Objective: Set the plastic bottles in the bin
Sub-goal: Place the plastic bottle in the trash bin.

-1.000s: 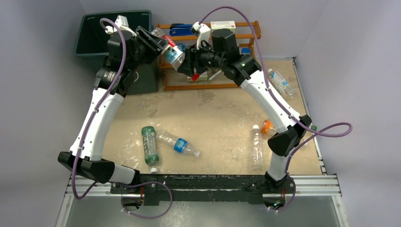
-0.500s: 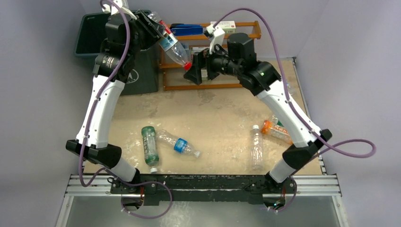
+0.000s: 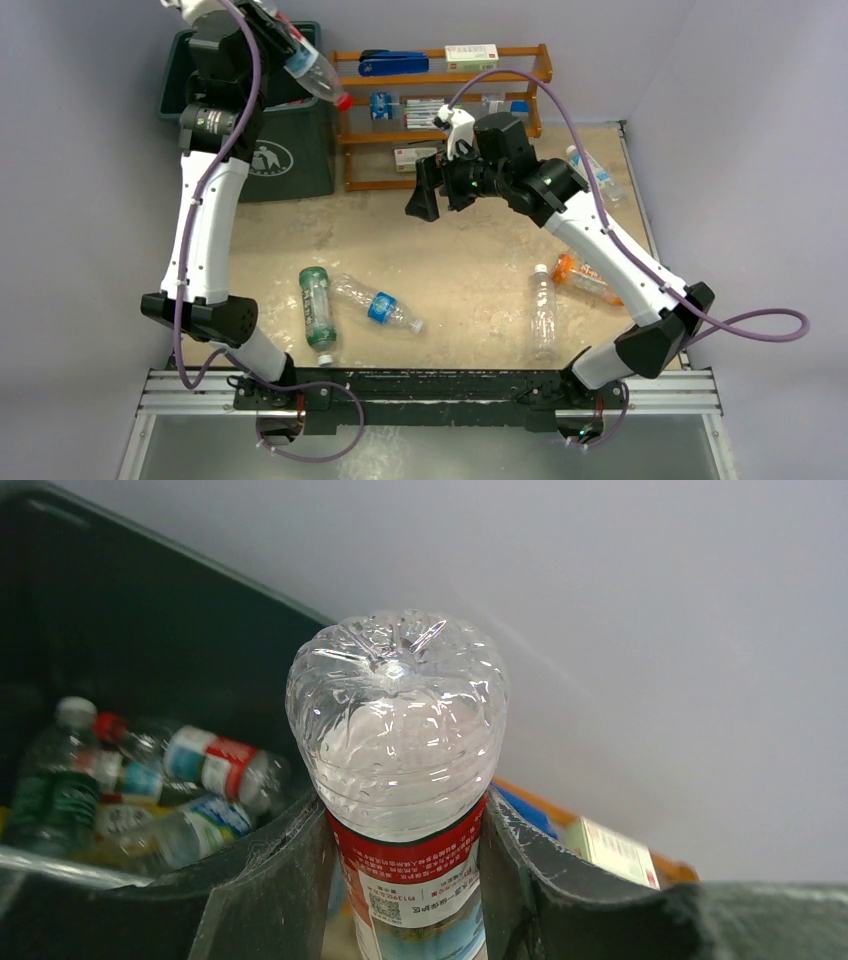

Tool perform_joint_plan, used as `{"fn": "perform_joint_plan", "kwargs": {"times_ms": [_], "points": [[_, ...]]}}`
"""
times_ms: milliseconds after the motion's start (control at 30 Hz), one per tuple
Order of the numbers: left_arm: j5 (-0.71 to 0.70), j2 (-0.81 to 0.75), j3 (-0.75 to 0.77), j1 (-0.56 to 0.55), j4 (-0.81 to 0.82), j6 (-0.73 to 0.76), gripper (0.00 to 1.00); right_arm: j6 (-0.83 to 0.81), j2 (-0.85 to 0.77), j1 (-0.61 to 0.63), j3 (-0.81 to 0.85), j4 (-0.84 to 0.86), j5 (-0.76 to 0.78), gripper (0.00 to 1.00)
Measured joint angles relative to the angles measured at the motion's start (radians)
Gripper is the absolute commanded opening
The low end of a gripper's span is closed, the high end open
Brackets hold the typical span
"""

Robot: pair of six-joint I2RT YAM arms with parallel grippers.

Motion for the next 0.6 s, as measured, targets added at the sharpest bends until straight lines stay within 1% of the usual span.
{"fn": "perform_joint_plan", "kwargs": {"times_ms": [200, 267, 433, 600], "points": [[-0.03, -0.001, -0.006, 0.146, 0.103, -0.013, 0.4, -0.002, 0.029, 0.0, -0.036, -0.036, -0.013, 1.0], [-0.043, -0.001, -0.013, 0.18, 0.136, -0.018, 0.4, -0.005, 0.031, 0.0, -0.05, -0.042, -0.024, 1.0], [-0.052, 0.004, -0.024, 0.201, 0.183, -0.021, 0.4, -0.027, 0.048, 0.0, -0.067, -0.06, -0.038, 1.0], [-0.043, 0.05, -0.024, 0.243, 0.197, -0.039, 0.41, -0.047, 0.051, 0.0, -0.122, -0.064, -0.063, 0.98]]}}
